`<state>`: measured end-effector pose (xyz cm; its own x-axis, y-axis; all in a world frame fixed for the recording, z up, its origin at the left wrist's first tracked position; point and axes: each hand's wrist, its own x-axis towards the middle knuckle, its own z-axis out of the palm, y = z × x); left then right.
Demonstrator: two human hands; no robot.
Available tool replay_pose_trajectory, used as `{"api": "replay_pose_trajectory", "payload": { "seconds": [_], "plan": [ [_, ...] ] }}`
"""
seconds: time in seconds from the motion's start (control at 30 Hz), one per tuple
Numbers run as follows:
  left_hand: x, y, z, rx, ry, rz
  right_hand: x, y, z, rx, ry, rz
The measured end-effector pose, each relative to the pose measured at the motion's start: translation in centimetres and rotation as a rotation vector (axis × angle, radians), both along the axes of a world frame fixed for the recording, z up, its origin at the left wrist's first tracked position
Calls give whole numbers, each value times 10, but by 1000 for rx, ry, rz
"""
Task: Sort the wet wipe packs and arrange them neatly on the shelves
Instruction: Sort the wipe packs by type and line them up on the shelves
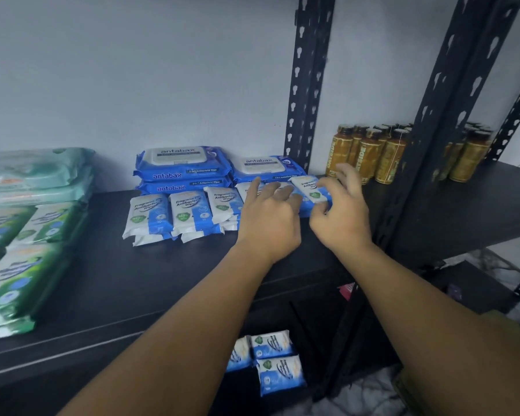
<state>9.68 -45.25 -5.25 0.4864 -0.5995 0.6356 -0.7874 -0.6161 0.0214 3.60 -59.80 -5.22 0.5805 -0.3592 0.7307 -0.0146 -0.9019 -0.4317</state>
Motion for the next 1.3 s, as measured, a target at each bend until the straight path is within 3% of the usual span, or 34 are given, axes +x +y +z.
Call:
{"api": "replay_pose_trajectory", "payload": {
  "seconds": [0.1,0.23,0.3,0.37,0.43,0.5,0.6,0.7,0.83,1.0,1.17,1.3],
  "plan": [
    [-33,34,-7,-86,26,-198,-37,26,-9,-16,-148,126],
    [-99,101,-31,-238,-10,-404,-96,71,-46,96,-270,140],
    [-130,134,-55,-268,-13,-460,-118,95,-73,182,-260,111],
    [-146,160,-90,-209,111,-432,-129,117,-104,299,-167,80],
    [-145,179,-126,-124,348,-313,-130,132,-134,574,32,25],
    [-139,195,-158,-59,574,-194,-128,140,-161,1008,293,-63],
    [-130,208,-188,-95,839,-53,-130,151,-194,1596,463,-135],
    [-117,209,-213,-102,951,32,-128,159,-227,1809,494,-145],
    [-80,209,-254,-47,1026,88,-104,151,-273,1937,479,-197],
    [-8,204,-305,109,906,158,-59,128,-324,2024,511,-214],
    [62,204,-340,229,932,331,-26,111,-355,2018,589,-428],
    [79,200,-359,379,1075,408,-17,109,-373,1948,636,-517]
  ]
}}
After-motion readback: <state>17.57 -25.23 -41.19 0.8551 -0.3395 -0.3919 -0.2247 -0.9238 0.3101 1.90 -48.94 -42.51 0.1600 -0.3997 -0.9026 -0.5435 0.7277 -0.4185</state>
